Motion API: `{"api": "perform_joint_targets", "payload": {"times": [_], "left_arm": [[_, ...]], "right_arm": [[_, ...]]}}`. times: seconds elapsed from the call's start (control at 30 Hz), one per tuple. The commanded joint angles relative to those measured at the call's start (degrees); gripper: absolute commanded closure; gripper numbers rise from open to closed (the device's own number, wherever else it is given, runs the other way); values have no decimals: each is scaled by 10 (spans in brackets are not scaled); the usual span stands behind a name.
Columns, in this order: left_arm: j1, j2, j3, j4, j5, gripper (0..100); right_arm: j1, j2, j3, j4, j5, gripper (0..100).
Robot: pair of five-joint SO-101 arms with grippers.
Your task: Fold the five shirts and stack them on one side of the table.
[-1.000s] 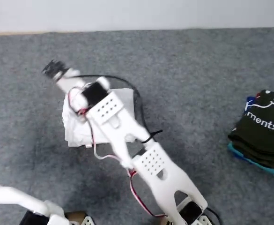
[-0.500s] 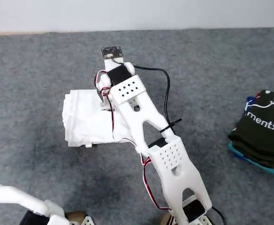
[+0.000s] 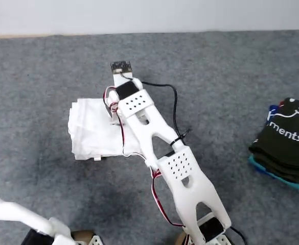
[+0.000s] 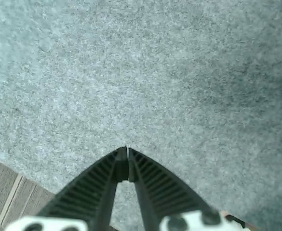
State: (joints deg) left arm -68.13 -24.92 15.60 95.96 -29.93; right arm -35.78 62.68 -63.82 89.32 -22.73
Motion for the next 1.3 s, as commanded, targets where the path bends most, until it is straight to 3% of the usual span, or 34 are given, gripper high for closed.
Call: {"api": "perform_joint_targets", "payload": {"times": [0.0,0.17,0.3,0.57,0.73,1.0,1.27], "left_arm": [[0,-17,9,-22,-2,994],[3,-17,9,-22,-2,994],[3,-17,9,-22,-2,994],[3,-17,7,-19,-2,994],[1,-18,-1,-18,-4,994],[3,-18,-32,-17,-4,994],[4,-17,-32,-17,-4,994]], "right_arm": [[3,6,-3,19,-5,671],[-11,15,-3,61,0,840],[-8,10,-8,71,56,995],[20,-5,-104,138,110,989],[60,-92,-29,138,127,989],[135,-308,272,135,306,989],[244,-312,296,89,595,989]]}}
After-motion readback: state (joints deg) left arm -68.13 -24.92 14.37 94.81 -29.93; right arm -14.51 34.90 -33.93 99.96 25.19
